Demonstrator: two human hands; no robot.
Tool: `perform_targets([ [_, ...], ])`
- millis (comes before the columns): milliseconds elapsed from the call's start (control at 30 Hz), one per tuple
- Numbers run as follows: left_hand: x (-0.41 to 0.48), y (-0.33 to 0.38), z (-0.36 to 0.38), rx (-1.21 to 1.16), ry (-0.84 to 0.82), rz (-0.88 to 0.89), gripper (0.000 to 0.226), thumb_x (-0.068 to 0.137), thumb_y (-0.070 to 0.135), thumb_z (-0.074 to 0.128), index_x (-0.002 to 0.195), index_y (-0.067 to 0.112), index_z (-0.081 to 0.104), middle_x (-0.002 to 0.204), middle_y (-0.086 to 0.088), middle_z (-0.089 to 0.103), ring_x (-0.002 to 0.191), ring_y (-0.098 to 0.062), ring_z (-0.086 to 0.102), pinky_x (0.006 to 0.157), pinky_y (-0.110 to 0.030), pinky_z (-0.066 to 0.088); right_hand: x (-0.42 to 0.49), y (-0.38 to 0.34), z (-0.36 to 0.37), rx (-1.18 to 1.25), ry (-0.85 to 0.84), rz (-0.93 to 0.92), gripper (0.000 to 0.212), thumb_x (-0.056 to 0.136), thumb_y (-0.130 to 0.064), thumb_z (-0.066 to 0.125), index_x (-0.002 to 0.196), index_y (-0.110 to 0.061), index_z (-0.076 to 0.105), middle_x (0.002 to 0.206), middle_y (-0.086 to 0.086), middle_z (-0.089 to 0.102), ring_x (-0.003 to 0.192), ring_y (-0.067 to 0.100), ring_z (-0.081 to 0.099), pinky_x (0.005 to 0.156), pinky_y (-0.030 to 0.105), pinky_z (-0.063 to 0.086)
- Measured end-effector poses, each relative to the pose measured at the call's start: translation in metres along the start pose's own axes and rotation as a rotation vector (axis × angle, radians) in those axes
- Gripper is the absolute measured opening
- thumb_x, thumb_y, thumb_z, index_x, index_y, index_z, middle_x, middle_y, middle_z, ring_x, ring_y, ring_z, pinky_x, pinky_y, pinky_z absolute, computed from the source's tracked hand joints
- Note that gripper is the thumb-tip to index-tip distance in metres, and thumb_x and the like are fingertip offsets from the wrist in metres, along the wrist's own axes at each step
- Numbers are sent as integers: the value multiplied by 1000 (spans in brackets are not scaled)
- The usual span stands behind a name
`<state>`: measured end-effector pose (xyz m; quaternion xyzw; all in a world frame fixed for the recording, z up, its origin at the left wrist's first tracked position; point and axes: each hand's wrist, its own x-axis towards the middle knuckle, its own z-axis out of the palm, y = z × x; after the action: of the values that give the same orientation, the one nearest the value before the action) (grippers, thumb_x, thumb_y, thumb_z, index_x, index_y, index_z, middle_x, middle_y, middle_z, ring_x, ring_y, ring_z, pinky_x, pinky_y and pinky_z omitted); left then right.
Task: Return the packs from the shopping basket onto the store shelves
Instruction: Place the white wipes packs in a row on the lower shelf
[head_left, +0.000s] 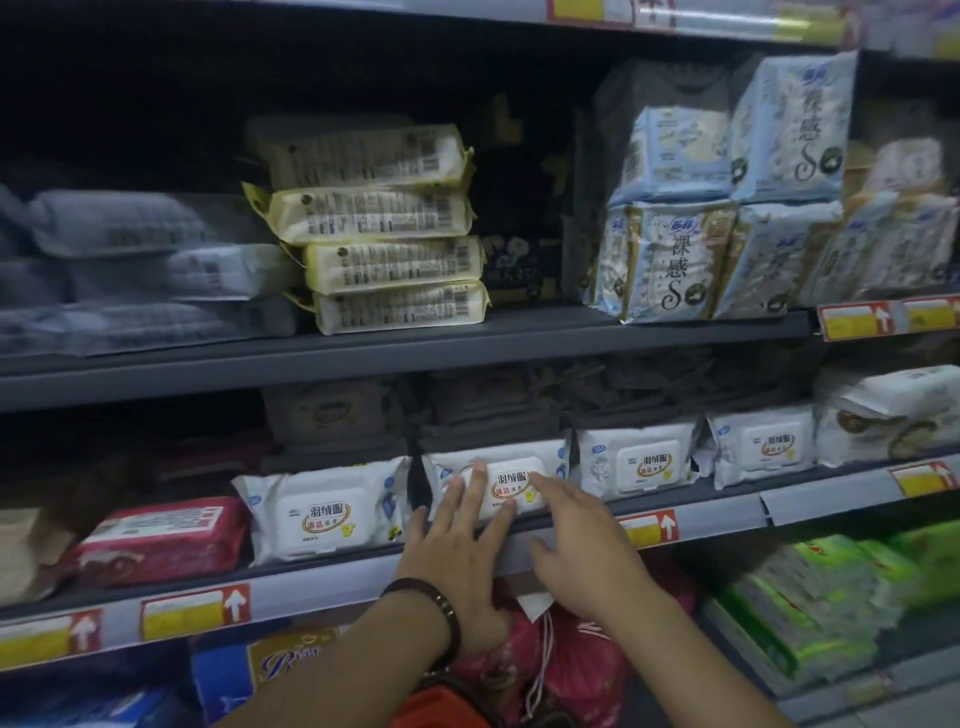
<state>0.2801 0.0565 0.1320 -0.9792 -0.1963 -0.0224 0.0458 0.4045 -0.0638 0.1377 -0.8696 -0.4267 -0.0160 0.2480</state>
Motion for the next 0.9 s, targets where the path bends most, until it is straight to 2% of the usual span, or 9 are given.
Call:
perform_targets([
  [67,-5,-8,-6,2,-8,64,103,83,51,57,164,34,-4,164,-3,-40,156,-28,-25,125,-58,0,-4,-4,-1,35,-74,41,79,101,-33,62,168,-26,21,174,-1,24,159,23,23,129,37,26],
  [200,-28,-29,-15,-35,56,156,90,89,42,58,163,36,6,169,0,-29,158,-23,-19,128,-52,4,-25,-27,5,34,-113,109,81,96,-37,61,166,-19,26,168,9,34,155,29,32,125,40,32],
  [300,-52,-47,-20,-25,109,145,85,90,44,54,163,36,11,170,1,-26,159,-23,-17,128,-50,5,-46,-59,18,23,-8,127,69,96,-34,59,160,-19,38,154,7,46,145,30,42,120,40,38],
  [400,-74,-70,-15,-28,194,44,88,86,39,52,163,30,13,170,-4,-24,159,-29,-14,128,-52,5,-50,-94,38,41,106,19,60,94,-22,57,153,-21,46,148,3,47,141,26,43,120,37,36],
  [500,-95,-97,-4,43,215,-125,95,86,38,52,165,25,1,168,-12,-26,158,-38,-14,128,-56,9,-46,-132,61,62,106,-105,65,98,-16,51,160,-23,37,163,3,33,153,23,29,126,37,29],
  [567,-105,-114,2,73,154,-217,94,93,46,49,162,30,-13,168,-13,-26,156,-40,-20,127,-55,2,-43,-156,69,50,80,-171,71,101,-15,50,166,-24,23,173,4,14,160,22,14,129,36,24],
  [633,-110,-129,7,90,142,-255,93,96,55,47,160,38,-18,169,-14,-23,156,-41,-18,126,-55,2,-40,-169,78,-1,53,-227,78,101,-15,51,168,-23,11,177,5,-5,163,24,0,132,35,15],
  [733,-110,-143,17,82,131,-269,92,96,58,46,159,41,-18,168,-13,-28,157,-39,-16,126,-55,2,-34,-176,93,-42,22,-218,83,101,-20,52,169,-18,4,176,8,-20,163,25,-13,132,36,3],
  [900,-98,-136,21,86,127,-301,87,96,54,43,161,40,-14,168,-14,-27,156,-41,-16,124,-61,2,-22,-173,112,-138,-18,-240,88,100,-28,50,168,-6,-2,168,21,-34,160,33,-26,133,43,-5],
])
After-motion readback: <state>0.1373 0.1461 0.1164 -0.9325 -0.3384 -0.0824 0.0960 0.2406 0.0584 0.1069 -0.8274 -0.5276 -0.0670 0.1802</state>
